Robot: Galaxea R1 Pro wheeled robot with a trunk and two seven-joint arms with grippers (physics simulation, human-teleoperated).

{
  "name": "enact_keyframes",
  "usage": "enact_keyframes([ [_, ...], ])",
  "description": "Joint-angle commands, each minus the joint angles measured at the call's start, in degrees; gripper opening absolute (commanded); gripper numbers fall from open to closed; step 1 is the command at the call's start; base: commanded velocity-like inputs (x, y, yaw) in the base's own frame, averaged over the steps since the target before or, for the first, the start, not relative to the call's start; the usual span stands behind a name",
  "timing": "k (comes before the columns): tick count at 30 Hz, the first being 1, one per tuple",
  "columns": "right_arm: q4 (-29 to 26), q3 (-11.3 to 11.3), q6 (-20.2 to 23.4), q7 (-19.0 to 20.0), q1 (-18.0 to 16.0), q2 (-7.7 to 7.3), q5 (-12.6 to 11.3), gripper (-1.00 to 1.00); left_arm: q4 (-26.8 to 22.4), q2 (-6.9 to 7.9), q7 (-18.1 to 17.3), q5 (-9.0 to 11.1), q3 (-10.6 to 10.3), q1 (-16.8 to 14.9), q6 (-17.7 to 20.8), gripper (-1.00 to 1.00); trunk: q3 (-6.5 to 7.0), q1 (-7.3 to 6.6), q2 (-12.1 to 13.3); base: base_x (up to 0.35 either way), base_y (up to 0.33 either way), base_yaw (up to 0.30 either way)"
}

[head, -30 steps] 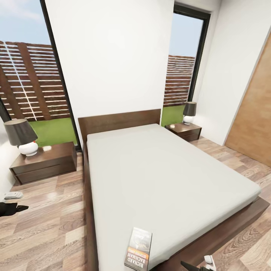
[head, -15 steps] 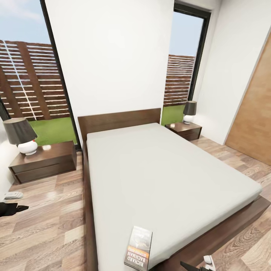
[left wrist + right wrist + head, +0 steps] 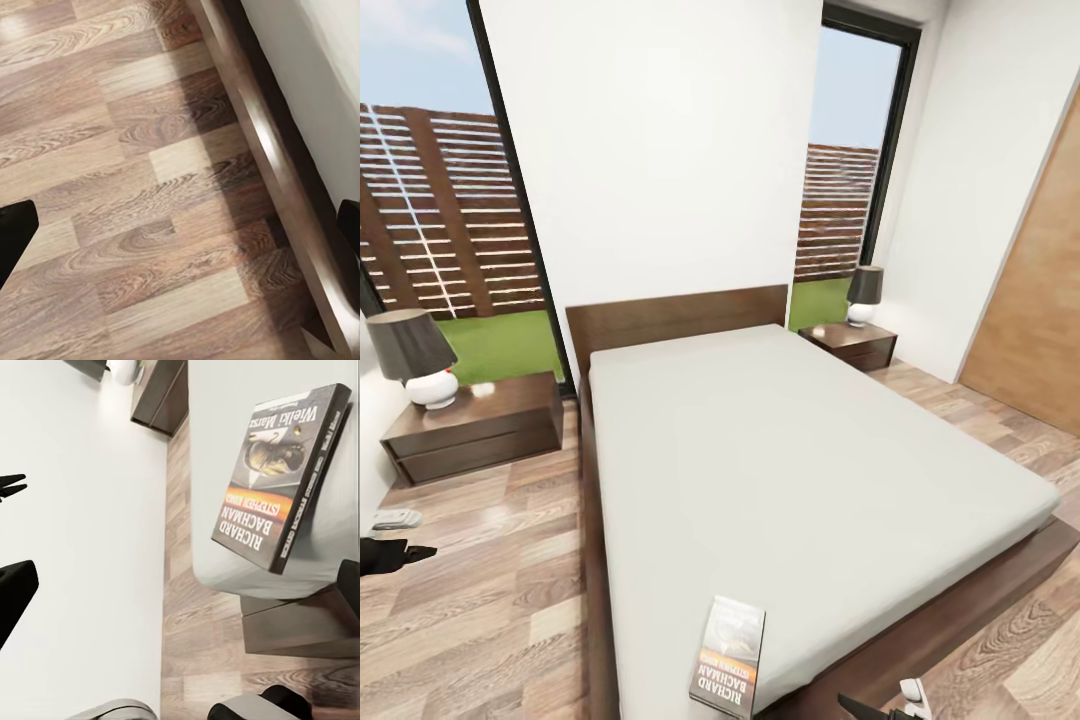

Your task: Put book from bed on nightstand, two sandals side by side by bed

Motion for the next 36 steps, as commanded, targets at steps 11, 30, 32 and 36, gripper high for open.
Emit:
enact_keyframes([
  [11, -0.01, -0.61, 0.80, -0.07, -0.04, 0.09, 0.46, 1.00, -0.05, 0.04, 0.06, 0.46, -0.25, -0.05, 0.42, 1.00, -2.04, 2.42, -4.47, 0.000, 0.000, 0.000],
  [30, -0.09, -0.92, 8.40, -0.45, -0.04, 1.10, 0.02, 1.00, -0.05, -0.04, 0.07, 0.29, -0.25, -0.05, 0.38, 1.00, -5.45, 6.60, -12.09, 0.000, 0.000, 0.000],
  [32, -0.11, -0.92, 8.47, -0.78, -0.04, 1.28, 0.00, 1.00, -0.05, -0.04, 0.07, 0.29, -0.25, -0.05, 0.36, 1.00, -5.81, 7.04, -12.89, 0.000, 0.000, 0.000],
  [36, -0.12, -0.93, 8.53, -1.49, -0.04, 1.45, -0.02, 1.00, -0.05, -0.03, 0.08, 0.29, -0.25, -0.05, 0.34, 1.00, -6.53, 7.91, -14.49, 0.000, 0.000, 0.000],
])
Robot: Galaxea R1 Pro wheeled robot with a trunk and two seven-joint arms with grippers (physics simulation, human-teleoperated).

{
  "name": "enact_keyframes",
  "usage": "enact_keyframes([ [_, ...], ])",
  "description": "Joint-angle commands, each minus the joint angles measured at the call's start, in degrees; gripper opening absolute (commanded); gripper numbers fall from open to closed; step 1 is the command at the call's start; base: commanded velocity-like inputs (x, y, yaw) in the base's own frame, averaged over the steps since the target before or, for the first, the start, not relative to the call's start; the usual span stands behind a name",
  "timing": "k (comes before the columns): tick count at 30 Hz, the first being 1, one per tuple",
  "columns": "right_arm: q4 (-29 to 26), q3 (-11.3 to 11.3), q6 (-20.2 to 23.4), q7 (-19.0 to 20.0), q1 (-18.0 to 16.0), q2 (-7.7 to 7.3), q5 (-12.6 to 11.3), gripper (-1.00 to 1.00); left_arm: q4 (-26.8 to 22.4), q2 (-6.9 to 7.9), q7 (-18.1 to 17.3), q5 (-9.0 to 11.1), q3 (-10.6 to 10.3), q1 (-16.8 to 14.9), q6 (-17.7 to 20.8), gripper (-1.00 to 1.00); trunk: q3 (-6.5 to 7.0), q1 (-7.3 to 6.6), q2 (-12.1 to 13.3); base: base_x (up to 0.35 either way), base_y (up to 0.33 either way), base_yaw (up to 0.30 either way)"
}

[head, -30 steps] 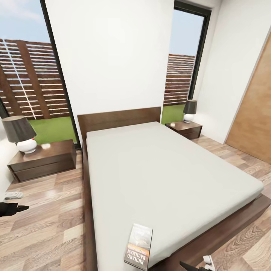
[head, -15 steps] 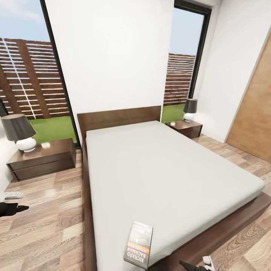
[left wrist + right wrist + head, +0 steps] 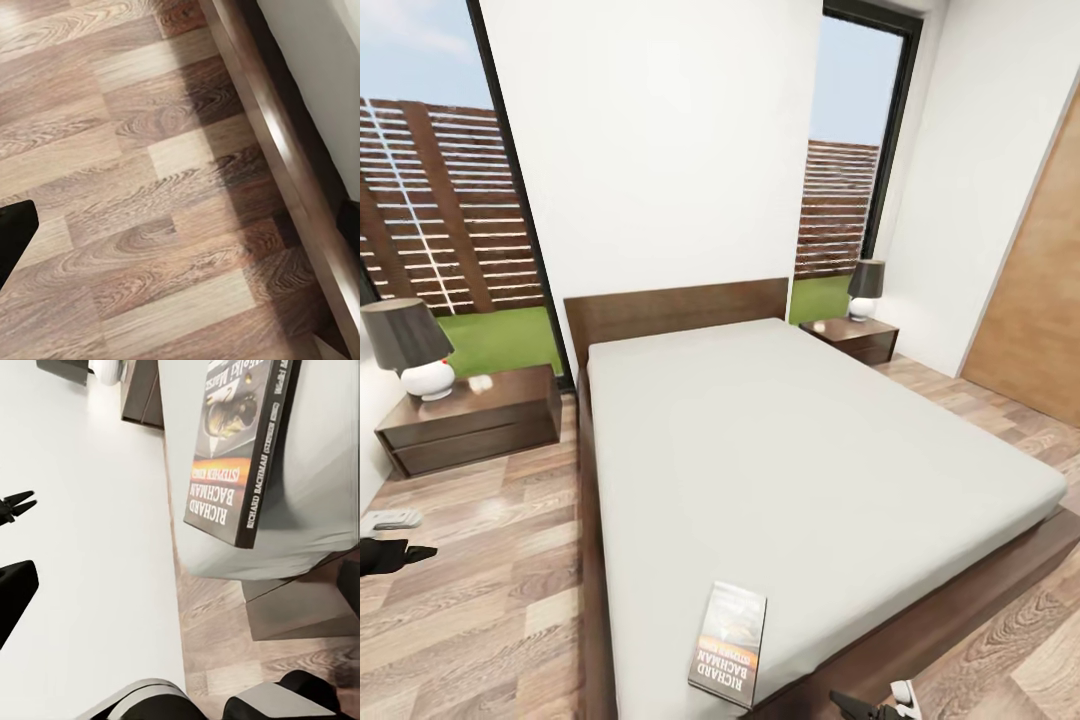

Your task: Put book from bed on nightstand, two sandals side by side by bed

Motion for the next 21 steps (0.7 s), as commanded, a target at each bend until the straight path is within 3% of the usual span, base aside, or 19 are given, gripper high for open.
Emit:
enact_keyframes([
  [1, -0.06, -0.51, 0.60, 0.05, -0.04, 0.05, 0.50, 1.00, -0.06, 0.05, -0.01, 0.55, -0.25, -0.05, 0.50, 1.00, -0.24, 0.22, -0.45, 0.000, 0.000, 0.000],
  [21, -0.50, -0.83, 0.74, -3.22, -0.47, 0.61, 0.40, 1.00, -0.06, 0.03, 0.03, 0.55, -0.25, -0.05, 0.51, 1.00, -3.83, 4.62, -8.47, 0.000, 0.000, 0.000],
])
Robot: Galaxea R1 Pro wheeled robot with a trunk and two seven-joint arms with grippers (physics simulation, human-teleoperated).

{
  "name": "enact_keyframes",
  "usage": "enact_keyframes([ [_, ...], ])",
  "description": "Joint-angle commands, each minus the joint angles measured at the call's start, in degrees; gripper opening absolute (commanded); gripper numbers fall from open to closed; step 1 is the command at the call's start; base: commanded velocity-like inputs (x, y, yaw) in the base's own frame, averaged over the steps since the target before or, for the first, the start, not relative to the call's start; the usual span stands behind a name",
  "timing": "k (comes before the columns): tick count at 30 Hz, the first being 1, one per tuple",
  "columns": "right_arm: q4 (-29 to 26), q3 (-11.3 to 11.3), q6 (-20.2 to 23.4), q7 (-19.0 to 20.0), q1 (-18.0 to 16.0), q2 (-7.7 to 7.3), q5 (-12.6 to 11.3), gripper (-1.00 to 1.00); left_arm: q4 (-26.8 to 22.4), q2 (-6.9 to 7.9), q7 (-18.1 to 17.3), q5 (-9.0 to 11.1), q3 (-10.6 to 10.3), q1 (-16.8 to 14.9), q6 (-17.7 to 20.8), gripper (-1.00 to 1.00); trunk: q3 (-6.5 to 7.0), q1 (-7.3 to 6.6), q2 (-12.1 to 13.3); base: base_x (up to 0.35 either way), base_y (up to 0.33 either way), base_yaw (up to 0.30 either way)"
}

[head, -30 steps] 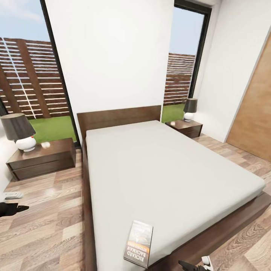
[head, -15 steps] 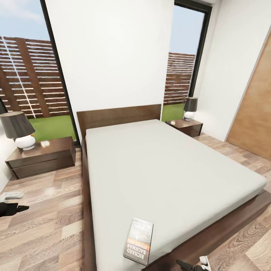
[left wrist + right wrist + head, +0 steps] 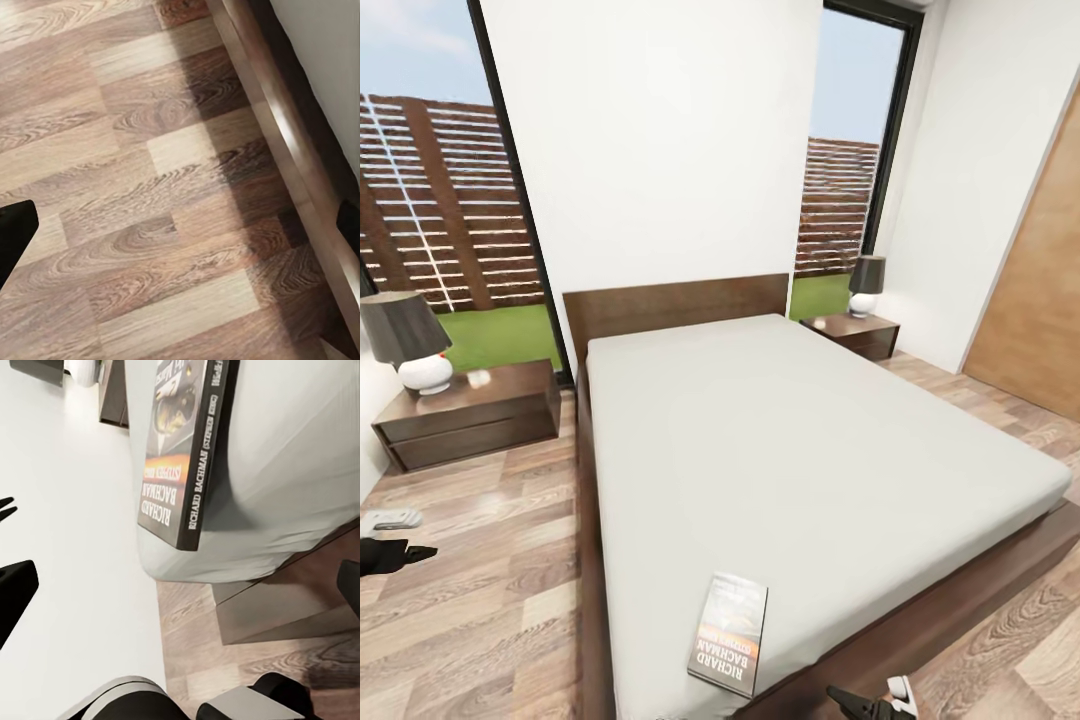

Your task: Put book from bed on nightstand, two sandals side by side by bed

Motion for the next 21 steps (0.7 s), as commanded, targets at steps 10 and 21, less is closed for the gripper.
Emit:
enact_keyframes([
  [10, -0.03, -0.61, 0.58, -2.46, -0.18, 1.56, 0.48, 1.00, -0.06, 0.05, 0.00, 0.55, -0.25, -0.05, 0.47, 1.00, -1.86, 2.20, -4.06, 0.000, 0.000, 0.000],
  [21, -0.21, -0.55, 0.58, -4.76, -0.85, 3.87, 0.56, 1.00, -0.06, 0.05, -0.06, 0.55, -0.25, -0.05, 0.45, 1.00, -3.83, 4.61, -8.47, 0.000, 0.000, 0.000],
])
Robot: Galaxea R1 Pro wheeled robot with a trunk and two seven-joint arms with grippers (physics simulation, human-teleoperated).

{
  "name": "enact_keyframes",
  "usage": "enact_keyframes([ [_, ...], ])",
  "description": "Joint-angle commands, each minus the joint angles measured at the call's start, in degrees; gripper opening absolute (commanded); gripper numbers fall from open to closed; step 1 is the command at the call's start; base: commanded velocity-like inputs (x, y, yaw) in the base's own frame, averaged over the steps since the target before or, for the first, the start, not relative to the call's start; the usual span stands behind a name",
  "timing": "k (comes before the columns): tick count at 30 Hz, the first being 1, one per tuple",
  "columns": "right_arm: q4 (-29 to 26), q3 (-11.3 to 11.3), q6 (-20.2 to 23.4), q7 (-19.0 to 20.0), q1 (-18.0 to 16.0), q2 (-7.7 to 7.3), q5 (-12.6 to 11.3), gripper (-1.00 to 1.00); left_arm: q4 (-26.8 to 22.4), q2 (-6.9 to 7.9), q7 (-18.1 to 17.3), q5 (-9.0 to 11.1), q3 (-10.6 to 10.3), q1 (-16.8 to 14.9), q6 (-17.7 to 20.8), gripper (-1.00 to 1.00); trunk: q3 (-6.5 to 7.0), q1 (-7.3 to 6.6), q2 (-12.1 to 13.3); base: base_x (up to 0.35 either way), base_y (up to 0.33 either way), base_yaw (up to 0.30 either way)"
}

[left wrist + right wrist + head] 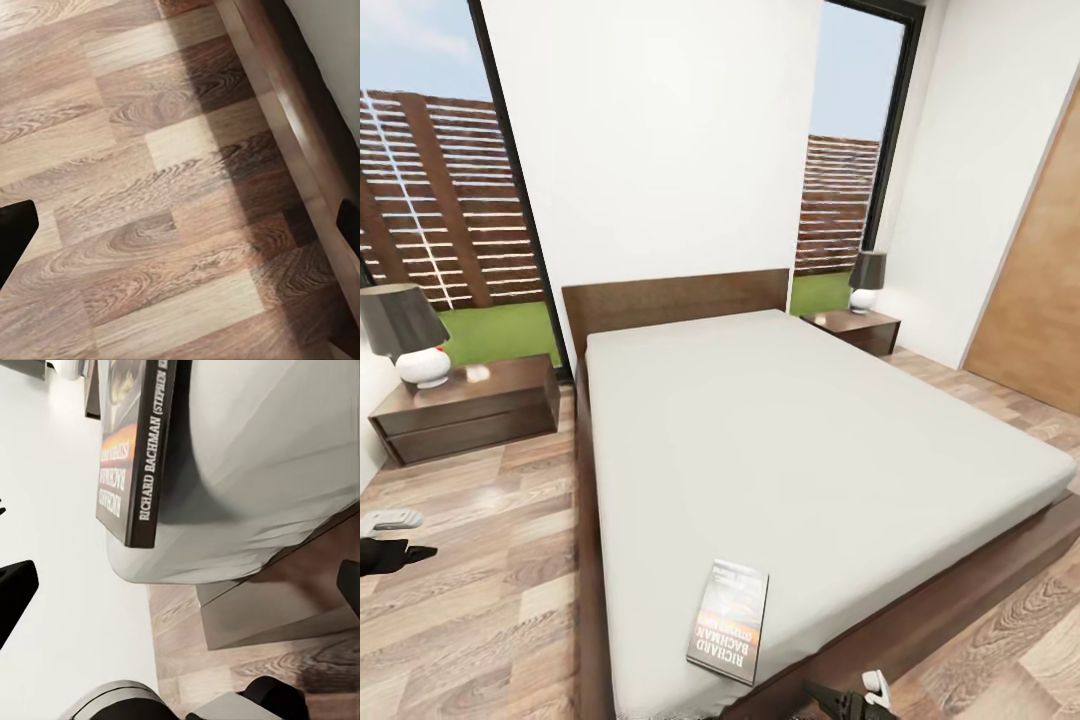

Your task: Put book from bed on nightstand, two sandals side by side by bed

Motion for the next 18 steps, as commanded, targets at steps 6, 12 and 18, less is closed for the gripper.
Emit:
enact_keyframes([
  [6, -0.12, -0.50, 0.54, 0.05, -0.51, 0.45, 0.48, 1.00, -0.06, 0.05, -0.01, 0.56, -0.25, -0.05, 0.48, 1.00, -1.14, 1.32, -2.45, 0.000, 0.000, 0.000],
  [12, -0.16, -0.50, 0.54, -0.73, -0.89, 1.29, 0.48, 1.00, -0.06, 0.05, -0.02, 0.56, -0.25, -0.05, 0.48, 1.00, -2.22, 2.64, -4.86, 0.000, 0.000, 0.000],
  [18, -0.12, -0.50, 0.54, -3.56, -1.24, 2.61, 0.52, 1.00, -0.06, 0.05, -0.02, 0.55, -0.25, -0.05, 0.48, 1.00, -3.29, 3.95, -7.26, 0.000, 0.000, 0.000],
])
